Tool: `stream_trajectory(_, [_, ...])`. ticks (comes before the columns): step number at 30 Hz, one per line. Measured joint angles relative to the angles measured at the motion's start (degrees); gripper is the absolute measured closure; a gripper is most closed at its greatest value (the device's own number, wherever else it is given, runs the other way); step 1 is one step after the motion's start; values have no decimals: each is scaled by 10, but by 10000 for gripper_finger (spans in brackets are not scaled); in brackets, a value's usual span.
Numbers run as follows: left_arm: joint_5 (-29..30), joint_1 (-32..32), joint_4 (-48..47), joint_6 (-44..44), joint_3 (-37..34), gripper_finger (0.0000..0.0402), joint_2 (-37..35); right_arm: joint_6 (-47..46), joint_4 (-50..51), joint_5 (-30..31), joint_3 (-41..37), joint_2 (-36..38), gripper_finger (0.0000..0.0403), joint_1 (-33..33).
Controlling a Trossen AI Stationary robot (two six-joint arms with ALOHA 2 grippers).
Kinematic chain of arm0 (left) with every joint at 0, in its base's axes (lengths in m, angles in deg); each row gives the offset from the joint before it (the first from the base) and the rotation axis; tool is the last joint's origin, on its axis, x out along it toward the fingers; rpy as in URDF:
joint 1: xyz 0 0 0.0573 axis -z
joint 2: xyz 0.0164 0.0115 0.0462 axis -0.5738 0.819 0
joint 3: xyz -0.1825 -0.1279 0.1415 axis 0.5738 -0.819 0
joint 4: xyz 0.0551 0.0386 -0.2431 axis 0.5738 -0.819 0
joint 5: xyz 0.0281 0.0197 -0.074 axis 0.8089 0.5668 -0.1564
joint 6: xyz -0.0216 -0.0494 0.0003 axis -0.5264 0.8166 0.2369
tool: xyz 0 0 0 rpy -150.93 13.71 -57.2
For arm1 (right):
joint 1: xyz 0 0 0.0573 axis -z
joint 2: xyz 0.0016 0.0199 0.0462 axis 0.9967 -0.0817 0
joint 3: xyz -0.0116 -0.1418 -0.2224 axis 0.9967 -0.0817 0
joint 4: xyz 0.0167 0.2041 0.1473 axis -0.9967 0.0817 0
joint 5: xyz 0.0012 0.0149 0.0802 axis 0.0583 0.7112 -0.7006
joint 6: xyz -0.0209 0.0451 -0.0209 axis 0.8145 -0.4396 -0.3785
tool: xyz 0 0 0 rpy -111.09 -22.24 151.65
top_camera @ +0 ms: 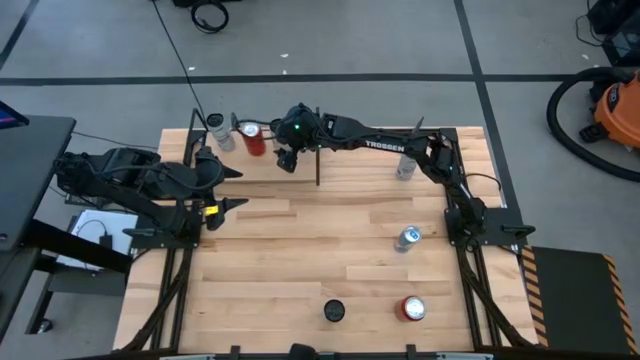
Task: Place canned beverage on shelf
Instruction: Put the white-yellow soda can on the shelf, then put the blue-white soda can on the shelf aligned with the other blue-white soda can
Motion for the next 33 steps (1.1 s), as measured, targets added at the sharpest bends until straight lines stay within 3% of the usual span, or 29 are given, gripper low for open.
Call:
stream_trajectory(12, [0, 0, 0, 0, 0, 83, 0, -3, -3, -2, 0, 0, 105, 11])
stream_trajectory(19, [0, 0, 0, -10, 0, 83, 0, -6, 11, -40, 0, 5, 105, 5])
stream_trajectory(26, [0, 0, -23, -18, 0, 83, 0, 38, 113, -50, 0, 86, 105, -22])
stream_trajectory(33, [0, 0, -30, -14, 0, 83, 0, -7, 243, -20, 0, 194, 105, -38])
